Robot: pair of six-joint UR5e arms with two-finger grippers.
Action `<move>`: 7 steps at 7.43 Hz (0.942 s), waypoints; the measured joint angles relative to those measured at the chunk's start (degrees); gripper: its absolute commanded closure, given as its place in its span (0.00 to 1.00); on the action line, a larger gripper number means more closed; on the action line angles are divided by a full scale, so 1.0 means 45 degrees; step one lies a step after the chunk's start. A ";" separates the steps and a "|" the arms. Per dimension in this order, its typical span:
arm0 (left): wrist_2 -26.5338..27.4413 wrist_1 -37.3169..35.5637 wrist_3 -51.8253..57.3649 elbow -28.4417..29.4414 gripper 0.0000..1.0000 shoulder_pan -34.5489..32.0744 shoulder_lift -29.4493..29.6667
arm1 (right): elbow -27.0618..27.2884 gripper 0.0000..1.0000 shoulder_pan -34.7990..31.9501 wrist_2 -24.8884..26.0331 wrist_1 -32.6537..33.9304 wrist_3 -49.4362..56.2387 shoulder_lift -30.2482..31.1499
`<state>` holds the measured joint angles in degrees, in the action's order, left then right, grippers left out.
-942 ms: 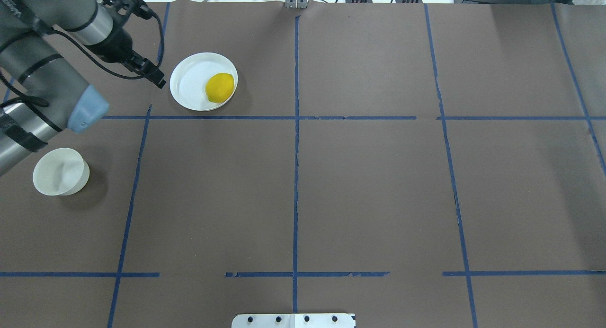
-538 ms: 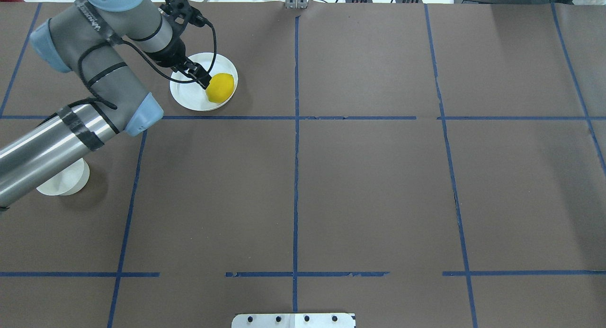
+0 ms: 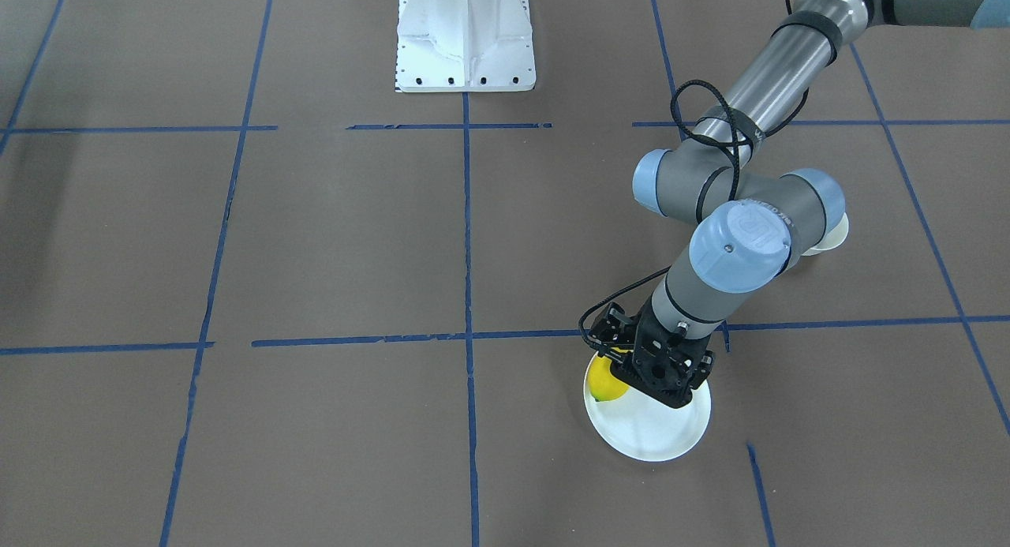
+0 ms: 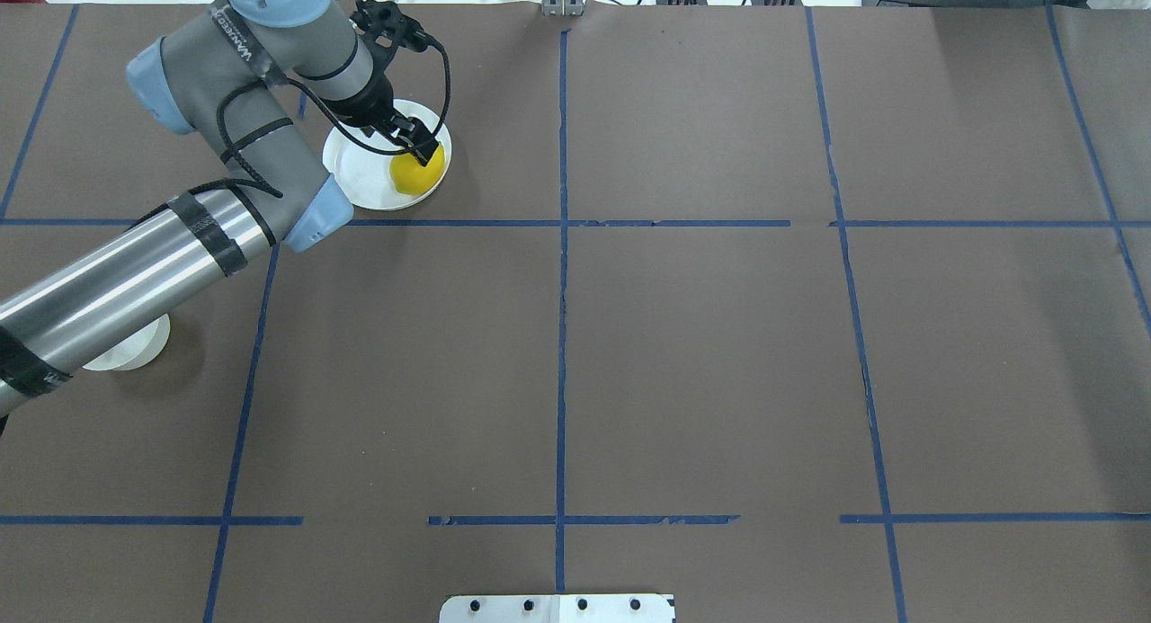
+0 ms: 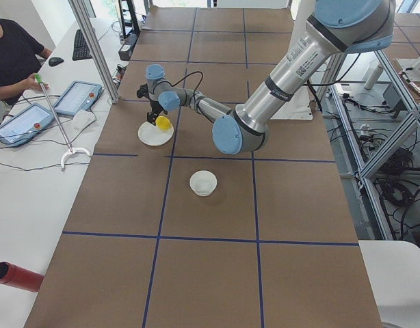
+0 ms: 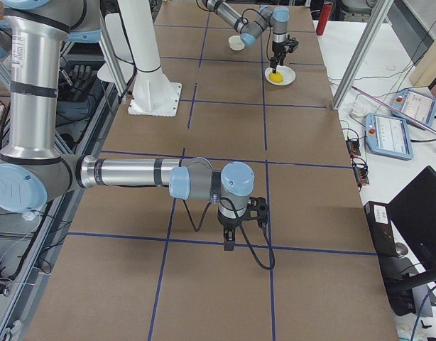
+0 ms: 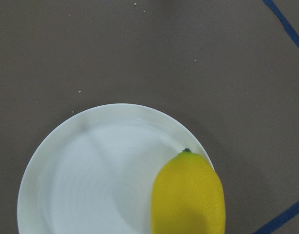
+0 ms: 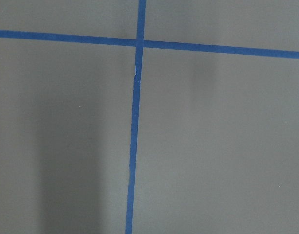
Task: Move lemon from plate to bowl
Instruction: 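Lower the left gripper and close it around the lemon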
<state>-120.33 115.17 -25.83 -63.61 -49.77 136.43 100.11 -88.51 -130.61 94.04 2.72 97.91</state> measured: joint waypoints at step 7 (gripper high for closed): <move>0.0488 0.1217 -0.0523 0.1242 0.04 0.0455 0.0309 | 0.0000 0.00 0.0000 0.0000 0.0000 0.0000 0.0000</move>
<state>-118.14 120.64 -28.18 -58.02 -47.73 137.82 100.11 -88.51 -130.61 94.04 2.72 97.91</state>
